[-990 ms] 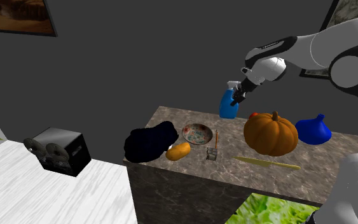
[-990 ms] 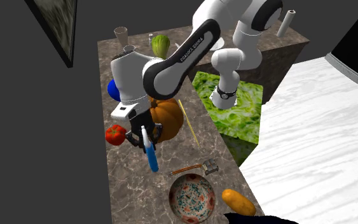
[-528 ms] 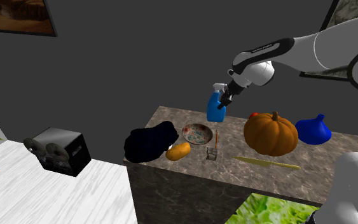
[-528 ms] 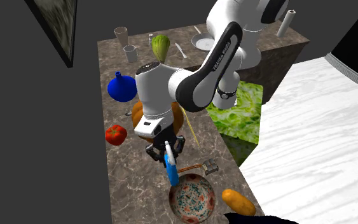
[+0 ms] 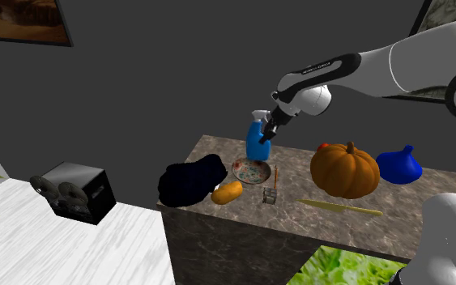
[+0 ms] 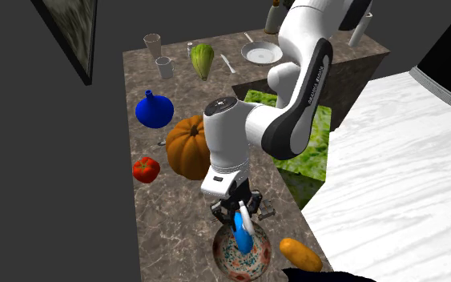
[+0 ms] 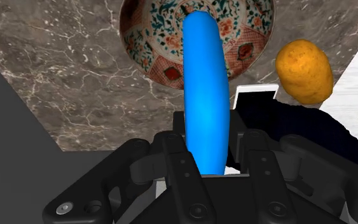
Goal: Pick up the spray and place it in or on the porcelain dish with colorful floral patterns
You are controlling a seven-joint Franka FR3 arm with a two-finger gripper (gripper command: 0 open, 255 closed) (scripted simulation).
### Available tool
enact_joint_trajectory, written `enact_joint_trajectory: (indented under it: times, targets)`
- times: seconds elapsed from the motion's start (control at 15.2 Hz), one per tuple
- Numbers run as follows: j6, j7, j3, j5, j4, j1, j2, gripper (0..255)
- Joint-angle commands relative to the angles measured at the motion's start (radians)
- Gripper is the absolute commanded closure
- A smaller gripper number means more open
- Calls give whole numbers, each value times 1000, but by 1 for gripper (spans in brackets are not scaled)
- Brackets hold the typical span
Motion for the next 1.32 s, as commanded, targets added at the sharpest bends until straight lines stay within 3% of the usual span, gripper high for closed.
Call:
enact_joint_trajectory:
  times: [0.0, 0.59, 1.12, 1.19, 1.25]
  targets:
    - [19, -9, 7, 17, -14, 3, 7, 255]
    - [72, -144, 52, 178, -40, -37, 105, 255]
    - [72, -144, 52, 178, -40, -37, 105, 255]
    - [72, -144, 52, 178, -40, -37, 105, 0]
    - [72, -144, 52, 178, -40, -37, 104, 0]
